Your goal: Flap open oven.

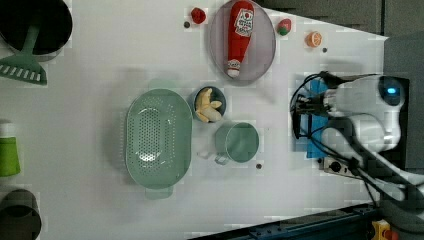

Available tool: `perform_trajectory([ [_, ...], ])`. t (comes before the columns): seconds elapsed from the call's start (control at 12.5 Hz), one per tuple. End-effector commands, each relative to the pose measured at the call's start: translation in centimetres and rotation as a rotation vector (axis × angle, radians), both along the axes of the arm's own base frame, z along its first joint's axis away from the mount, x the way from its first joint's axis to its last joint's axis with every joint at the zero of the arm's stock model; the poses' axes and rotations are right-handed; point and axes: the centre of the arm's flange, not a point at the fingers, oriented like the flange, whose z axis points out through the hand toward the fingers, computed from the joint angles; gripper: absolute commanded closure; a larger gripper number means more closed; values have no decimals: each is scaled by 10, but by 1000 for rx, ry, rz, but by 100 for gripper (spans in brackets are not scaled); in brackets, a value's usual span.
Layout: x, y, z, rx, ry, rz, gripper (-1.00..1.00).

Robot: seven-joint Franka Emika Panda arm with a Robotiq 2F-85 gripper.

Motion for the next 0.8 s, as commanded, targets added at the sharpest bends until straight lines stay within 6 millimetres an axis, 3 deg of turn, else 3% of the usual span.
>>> perform_trajectory([
  [0.08,26,9,131,111,-148,-152,65],
  [0.48,20,10,283,234,-107,-409,65],
  [0.64,16,11,322,236,-116,-459,65],
  [0.8,12,10,347,241,-123,-464,65],
])
